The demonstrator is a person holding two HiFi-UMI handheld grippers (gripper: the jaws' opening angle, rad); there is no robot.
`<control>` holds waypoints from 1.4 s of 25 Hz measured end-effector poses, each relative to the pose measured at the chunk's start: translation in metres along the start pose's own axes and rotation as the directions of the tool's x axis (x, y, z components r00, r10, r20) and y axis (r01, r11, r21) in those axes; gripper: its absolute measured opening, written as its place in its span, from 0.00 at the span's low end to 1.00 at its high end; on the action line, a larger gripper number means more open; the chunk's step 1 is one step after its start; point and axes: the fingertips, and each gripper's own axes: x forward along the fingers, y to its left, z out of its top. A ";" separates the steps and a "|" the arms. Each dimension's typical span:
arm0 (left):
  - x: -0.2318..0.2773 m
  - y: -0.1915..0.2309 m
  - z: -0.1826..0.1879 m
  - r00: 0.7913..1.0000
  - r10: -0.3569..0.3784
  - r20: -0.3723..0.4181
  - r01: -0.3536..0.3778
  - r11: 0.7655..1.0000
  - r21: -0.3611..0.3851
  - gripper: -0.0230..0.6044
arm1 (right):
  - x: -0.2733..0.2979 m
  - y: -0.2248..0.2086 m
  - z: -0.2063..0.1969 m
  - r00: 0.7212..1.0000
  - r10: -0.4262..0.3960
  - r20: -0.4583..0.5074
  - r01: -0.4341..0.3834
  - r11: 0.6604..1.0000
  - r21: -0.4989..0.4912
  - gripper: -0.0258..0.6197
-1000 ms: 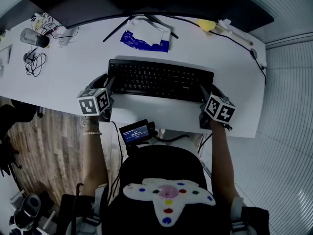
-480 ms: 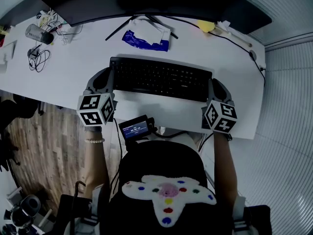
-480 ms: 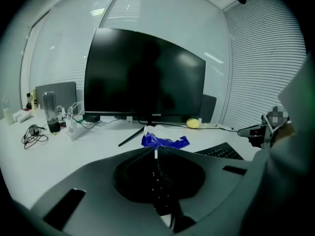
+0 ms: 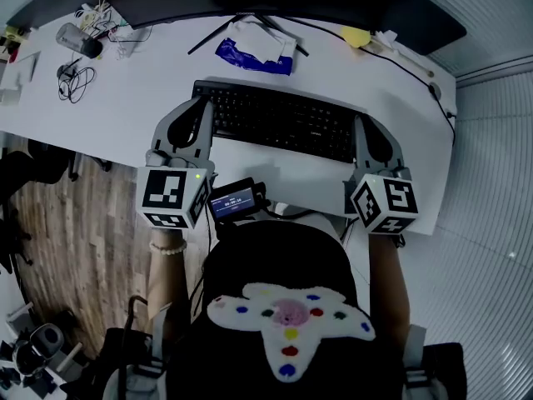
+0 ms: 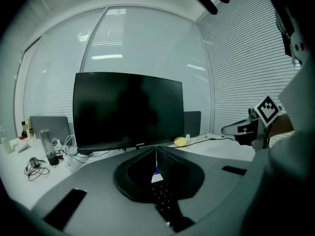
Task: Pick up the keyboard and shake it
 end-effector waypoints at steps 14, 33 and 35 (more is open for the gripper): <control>-0.037 -0.045 0.054 0.996 -0.020 0.091 0.016 0.999 0.050 0.07 | -0.042 0.033 0.064 0.982 0.114 0.148 -0.089 0.982 -0.166 0.11; -0.037 -0.045 0.055 0.996 -0.013 0.085 0.006 0.996 0.089 0.07 | -0.042 0.039 0.060 0.982 0.131 0.137 -0.113 0.985 -0.133 0.11; -0.038 -0.045 0.055 0.997 -0.011 0.082 0.004 0.997 0.081 0.07 | -0.042 0.040 0.059 0.982 0.130 0.135 -0.112 0.985 -0.133 0.11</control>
